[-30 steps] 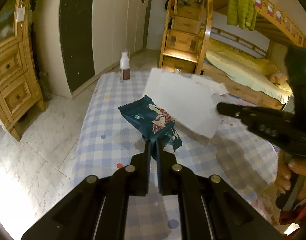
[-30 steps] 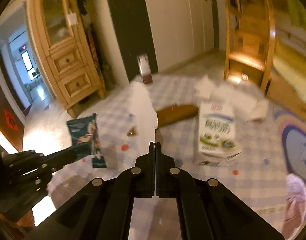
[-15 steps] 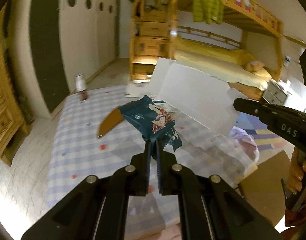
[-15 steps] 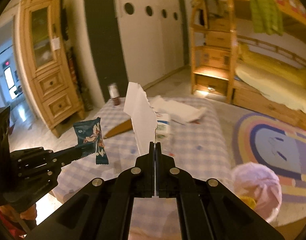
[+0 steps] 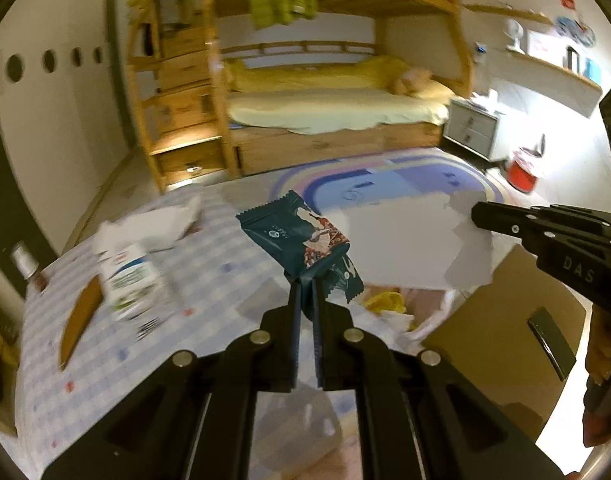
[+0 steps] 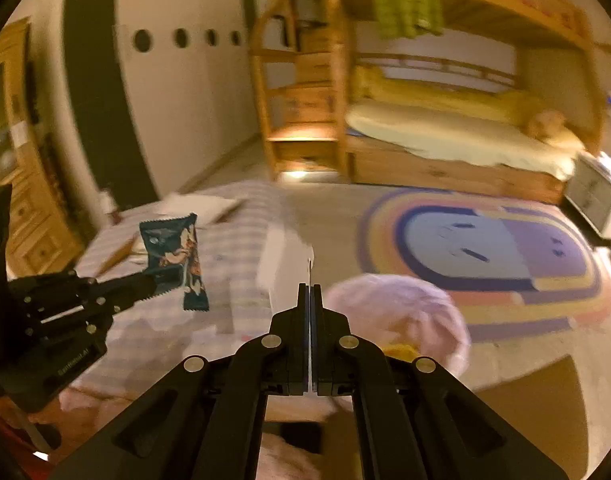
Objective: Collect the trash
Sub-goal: 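Carry wrapper and paper to the pink trash bag and open both tools, then move both tools back over the table toward the milk carton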
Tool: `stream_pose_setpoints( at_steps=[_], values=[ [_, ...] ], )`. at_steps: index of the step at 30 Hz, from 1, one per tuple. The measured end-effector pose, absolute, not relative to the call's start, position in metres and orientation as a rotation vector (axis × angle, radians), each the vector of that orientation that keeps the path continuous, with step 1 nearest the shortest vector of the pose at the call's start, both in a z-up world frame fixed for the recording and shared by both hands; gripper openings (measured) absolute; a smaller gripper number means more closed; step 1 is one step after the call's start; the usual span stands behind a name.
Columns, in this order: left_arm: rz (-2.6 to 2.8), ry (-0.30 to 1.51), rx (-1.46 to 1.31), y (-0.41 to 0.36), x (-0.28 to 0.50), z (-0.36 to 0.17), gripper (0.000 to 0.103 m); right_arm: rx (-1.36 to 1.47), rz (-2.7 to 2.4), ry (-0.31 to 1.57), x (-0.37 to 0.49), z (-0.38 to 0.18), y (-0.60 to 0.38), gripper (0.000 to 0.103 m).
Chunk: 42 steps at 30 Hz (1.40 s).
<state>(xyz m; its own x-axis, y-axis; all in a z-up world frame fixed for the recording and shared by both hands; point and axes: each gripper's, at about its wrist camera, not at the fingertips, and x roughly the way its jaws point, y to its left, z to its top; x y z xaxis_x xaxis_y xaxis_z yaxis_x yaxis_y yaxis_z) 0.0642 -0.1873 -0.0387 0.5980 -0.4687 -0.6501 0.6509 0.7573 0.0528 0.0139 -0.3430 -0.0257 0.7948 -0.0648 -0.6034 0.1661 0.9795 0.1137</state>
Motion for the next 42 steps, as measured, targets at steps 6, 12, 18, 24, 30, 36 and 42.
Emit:
stream_pose_setpoints(
  at_steps=[6, 12, 18, 24, 30, 36, 42],
  values=[
    [-0.749, 0.692, 0.356, -0.241, 0.073, -0.056, 0.004, 0.166, -0.251, 0.666, 0.008, -0.042, -0.386, 0.0],
    [-0.794, 0.718, 0.401, -0.282, 0.082, -0.07, 0.004, 0.169, -0.318, 0.695, 0.026, -0.062, -0.419, 0.0],
    [-0.818, 0.737, 0.419, -0.31, 0.097, -0.078, 0.004, 0.236, -0.315, 0.713, 0.042, -0.078, -0.448, 0.004],
    [-0.833, 0.753, 0.419, -0.326, 0.107, -0.082, 0.038, 0.295, -0.328, 0.697, 0.035, -0.077, -0.463, 0.027],
    [-0.808, 0.746, 0.363, -0.31, 0.108, -0.075, 0.049, 0.337, -0.328, 0.692, 0.024, -0.07, -0.464, 0.027],
    [-0.705, 0.732, 0.299, -0.264, 0.102, -0.06, 0.049, 0.341, -0.286, 0.67, 0.01, -0.051, -0.446, 0.027],
    [-0.603, 0.703, 0.245, -0.205, 0.091, -0.046, 0.049, 0.313, -0.216, 0.66, 0.011, -0.034, -0.411, 0.027]
  ],
)
